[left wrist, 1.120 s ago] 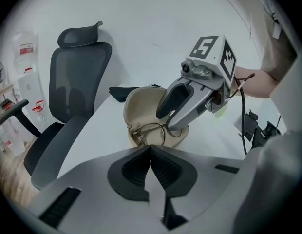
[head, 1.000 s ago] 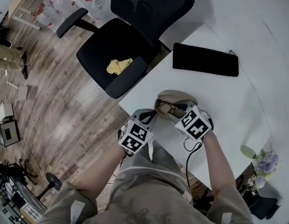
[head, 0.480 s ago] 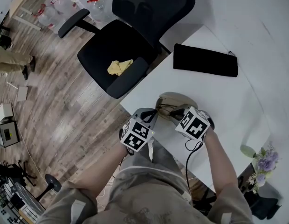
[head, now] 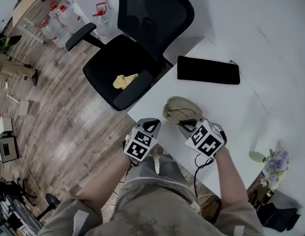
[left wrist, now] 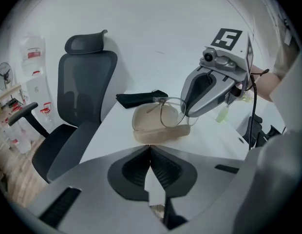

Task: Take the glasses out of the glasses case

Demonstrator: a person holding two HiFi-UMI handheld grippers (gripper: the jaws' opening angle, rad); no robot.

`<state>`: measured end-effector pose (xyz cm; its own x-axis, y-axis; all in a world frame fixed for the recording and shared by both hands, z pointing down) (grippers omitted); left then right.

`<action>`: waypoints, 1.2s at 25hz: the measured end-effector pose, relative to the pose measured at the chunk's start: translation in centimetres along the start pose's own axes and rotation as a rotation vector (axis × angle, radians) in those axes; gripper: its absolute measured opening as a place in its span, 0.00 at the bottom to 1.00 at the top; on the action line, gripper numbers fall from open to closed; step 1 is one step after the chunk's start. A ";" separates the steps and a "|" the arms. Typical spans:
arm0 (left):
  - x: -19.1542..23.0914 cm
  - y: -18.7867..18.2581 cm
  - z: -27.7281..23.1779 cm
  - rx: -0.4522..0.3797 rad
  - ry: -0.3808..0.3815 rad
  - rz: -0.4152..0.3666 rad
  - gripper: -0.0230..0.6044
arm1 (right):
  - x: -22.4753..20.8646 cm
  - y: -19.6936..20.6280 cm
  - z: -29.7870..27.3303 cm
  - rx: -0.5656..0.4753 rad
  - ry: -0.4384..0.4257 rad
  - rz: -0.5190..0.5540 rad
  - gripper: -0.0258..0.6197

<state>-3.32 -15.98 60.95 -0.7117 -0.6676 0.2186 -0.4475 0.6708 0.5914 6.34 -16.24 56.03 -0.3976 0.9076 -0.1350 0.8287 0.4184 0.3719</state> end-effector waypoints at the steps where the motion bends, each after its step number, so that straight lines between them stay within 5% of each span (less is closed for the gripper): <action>1: 0.0 -0.5 0.5 -0.010 -0.006 -0.005 0.06 | 0.1 -0.4 1.0 -0.022 0.012 -0.006 0.12; 7: 0.4 -4.6 4.6 -0.100 -0.042 -0.028 0.06 | -0.2 -3.0 7.6 -0.216 0.140 -0.057 0.12; 11: 0.2 -7.7 7.6 -0.142 -0.087 -0.134 0.06 | -0.7 -4.5 12.8 -0.392 0.258 -0.117 0.12; 16: -0.5 -12.7 12.4 -0.302 -0.120 -0.149 0.06 | -0.7 -5.5 18.6 -0.495 0.409 -0.112 0.12; 22: -2.7 -18.0 18.5 -0.453 -0.149 -0.244 0.06 | 1.2 -7.0 25.2 -0.655 0.511 -0.073 0.12; 30: -4.7 -19.9 24.2 -0.558 -0.205 -0.303 0.06 | 5.3 -8.1 31.1 -0.875 0.553 -0.088 0.12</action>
<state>-4.17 -18.36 29.32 -0.7117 -0.6885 -0.1394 -0.3356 0.1591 0.9285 9.77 -13.70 23.74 -0.7510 0.6396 0.1640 0.2999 0.1091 0.9477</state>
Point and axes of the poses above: the fingertips, and each gripper's own axes: z backward along the fingers, x to its left, y out of its underside, the point moved 3 cm from there along z, backward along the fingers, and after that the axes turned 6 degrees about x, right-handed, at the moved point
